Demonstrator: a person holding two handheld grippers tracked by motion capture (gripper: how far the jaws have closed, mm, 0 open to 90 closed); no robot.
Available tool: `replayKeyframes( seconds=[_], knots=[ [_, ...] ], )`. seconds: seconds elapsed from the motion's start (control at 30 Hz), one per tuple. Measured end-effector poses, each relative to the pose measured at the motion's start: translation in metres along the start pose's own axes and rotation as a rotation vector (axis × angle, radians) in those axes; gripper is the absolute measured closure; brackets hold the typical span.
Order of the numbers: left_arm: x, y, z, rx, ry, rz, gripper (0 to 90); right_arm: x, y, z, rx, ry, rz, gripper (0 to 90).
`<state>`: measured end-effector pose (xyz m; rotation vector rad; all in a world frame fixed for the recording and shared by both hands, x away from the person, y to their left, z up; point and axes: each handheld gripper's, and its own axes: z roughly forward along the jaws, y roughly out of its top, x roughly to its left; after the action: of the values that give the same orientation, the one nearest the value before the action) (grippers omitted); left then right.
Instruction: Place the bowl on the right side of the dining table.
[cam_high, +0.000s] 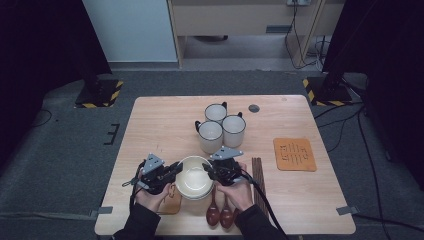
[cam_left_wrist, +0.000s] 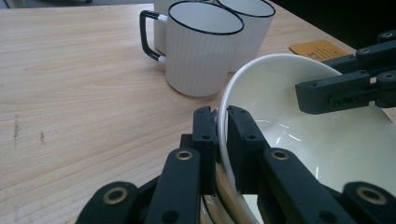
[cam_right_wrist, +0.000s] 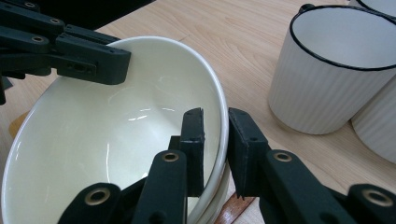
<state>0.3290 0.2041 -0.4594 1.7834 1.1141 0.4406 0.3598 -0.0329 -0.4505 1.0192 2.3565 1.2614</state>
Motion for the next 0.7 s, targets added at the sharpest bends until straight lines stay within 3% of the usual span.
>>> replayKeyframes(
  seconds=[0.33, 0.7],
  knots=[
    [-0.0016, 0.0001, 0.0002, -0.002, 0.012, 0.013, 81.9, 0.0033, 0.0020, 0.0010, 0.007, -0.033, -0.007, 79.6],
    [-0.0020, 0.0004, 0.0004, -0.003, 0.014, 0.017, 82.1, 0.0057, 0.0037, 0.0015, 0.011, -0.058, 0.019, 81.7]
  ],
)
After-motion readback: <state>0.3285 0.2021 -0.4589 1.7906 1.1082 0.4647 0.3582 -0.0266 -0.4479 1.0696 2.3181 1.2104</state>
